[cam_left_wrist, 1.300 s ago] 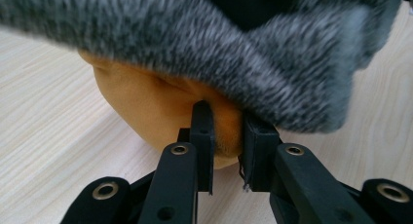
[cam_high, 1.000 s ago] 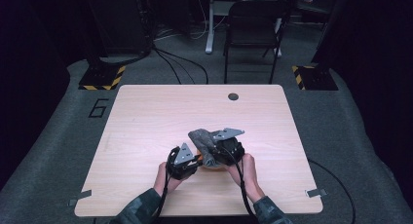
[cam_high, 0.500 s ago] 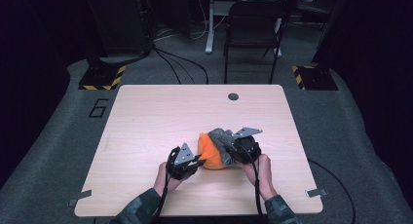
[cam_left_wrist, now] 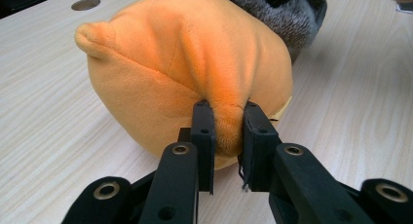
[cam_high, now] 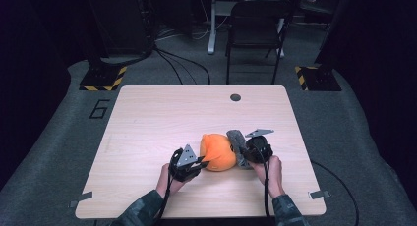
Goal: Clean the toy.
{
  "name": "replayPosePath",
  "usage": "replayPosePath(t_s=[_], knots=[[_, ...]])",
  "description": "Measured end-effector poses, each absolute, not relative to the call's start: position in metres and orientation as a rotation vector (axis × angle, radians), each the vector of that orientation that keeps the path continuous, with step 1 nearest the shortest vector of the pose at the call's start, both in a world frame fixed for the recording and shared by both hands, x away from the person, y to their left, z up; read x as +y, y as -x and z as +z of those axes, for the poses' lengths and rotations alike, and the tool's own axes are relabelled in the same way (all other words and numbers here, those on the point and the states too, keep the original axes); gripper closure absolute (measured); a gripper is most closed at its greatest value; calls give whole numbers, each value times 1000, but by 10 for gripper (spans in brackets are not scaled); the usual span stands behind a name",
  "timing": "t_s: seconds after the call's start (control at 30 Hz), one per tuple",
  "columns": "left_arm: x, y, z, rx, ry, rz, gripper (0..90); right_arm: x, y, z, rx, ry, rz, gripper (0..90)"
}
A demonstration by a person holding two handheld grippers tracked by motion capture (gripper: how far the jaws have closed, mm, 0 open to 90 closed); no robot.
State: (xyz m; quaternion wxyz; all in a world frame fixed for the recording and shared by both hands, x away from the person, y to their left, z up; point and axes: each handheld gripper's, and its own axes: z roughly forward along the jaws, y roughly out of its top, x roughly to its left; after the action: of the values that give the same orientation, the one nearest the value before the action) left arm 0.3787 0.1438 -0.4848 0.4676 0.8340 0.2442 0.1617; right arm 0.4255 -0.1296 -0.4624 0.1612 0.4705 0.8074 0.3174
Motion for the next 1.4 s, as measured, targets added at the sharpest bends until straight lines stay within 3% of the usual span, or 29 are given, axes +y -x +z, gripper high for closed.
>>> replayPosePath(t_s=[0.33, 0.63, 0.77, 1.03, 1.4], knots=[[144, -379, -485, 595, -2037, 393, 780, -139, -442, -493, 2341, -1452, 783, 768], [146, -381, -485, 593, -2044, 396, 780, -146, -421, -426, 2211, -1335, 1014, 769], [145, -381, -485, 595, -2040, 396, 780, -111, -402, -399, 2254, -1200, 1185, 769], [147, -382, -486, 599, -2043, 394, 780, -56, -398, -415, 2357, -1065, 1094, 767], [148, -385, -487, 599, -2043, 392, 780, -83, -408, -424, 2315, -1161, 1039, 767]])
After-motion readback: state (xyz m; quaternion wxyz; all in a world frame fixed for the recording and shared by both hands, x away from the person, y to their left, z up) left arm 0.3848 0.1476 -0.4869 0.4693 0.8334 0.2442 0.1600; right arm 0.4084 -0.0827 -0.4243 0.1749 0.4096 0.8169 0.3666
